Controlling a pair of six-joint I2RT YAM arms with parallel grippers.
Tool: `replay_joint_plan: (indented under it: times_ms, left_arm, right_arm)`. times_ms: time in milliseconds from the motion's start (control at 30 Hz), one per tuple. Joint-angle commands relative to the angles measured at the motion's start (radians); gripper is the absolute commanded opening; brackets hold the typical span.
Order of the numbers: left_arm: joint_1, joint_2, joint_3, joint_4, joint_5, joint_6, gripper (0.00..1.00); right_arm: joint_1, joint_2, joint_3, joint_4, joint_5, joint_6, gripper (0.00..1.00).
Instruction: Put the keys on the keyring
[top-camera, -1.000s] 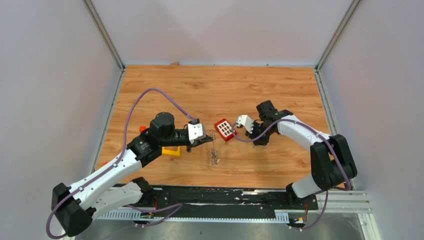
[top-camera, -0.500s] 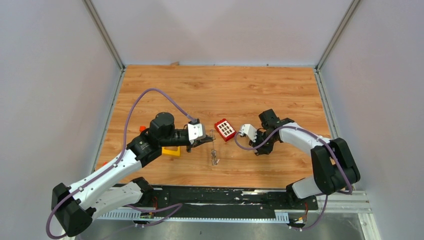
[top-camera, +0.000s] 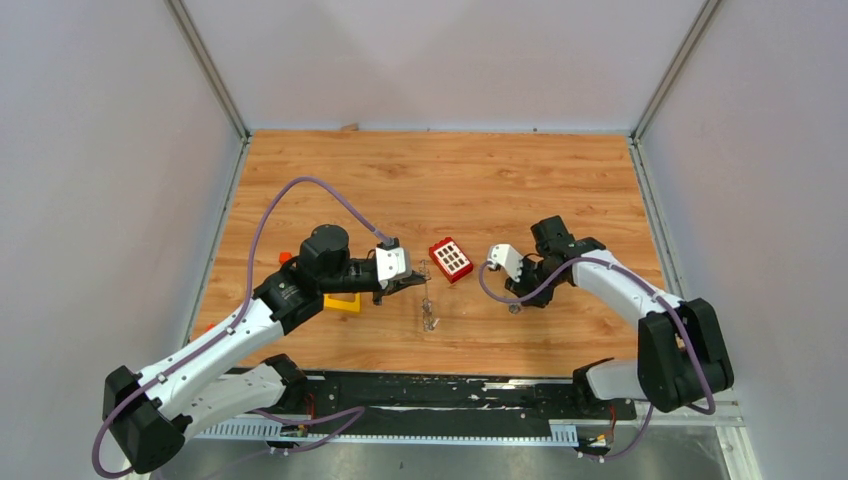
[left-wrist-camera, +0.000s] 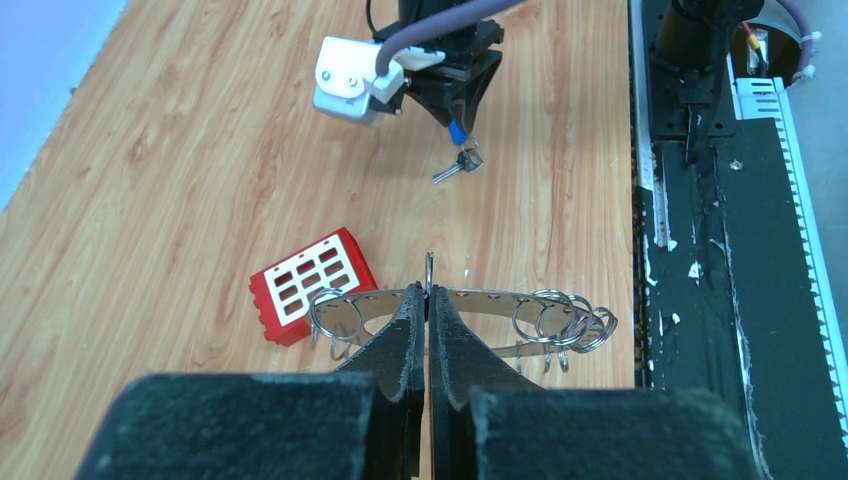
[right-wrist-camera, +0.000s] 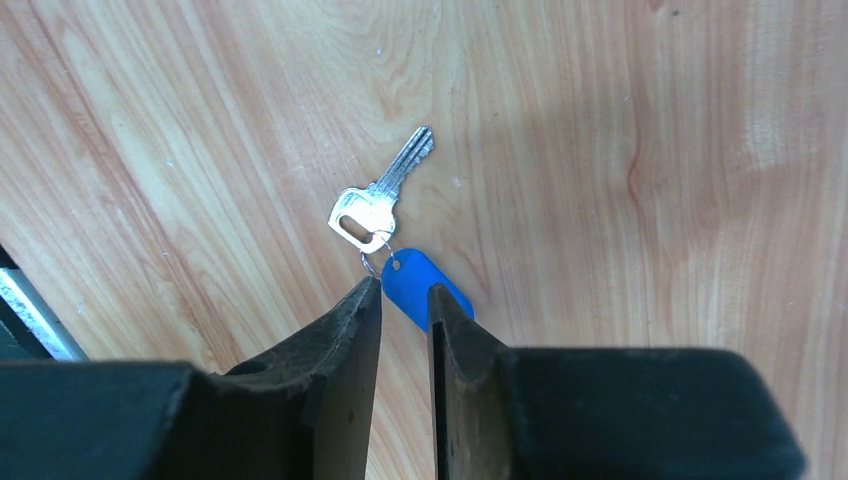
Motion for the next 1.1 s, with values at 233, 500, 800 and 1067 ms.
replay_joint_plan:
  times_ms: [233, 500, 800, 1067]
  left_arm:
    - [0.003, -0.028, 0.042, 0.031, 0.021, 0.019, 0.0]
    - [0.003, -0.03, 0.042, 0.03, 0.03, 0.026, 0.0]
    - [0.003, -0.028, 0.042, 0.026, 0.028, 0.034, 0.0]
    - [0.003, -0.027, 0.041, 0.022, 0.026, 0.043, 0.0]
  right_arm:
    - [-0.013, -0.041, 0.037, -0.09, -0.152, -0.114, 0.28]
    - [-0.002, 0.045, 0.09, -0.109, -0.119, -0.224, 0.41]
    - [0.029, 0.15, 0.12, -0.13, -0.085, -0.289, 0.47]
    - [0.058, 0.167, 0.08, -0.107, -0.052, -0.289, 0.4]
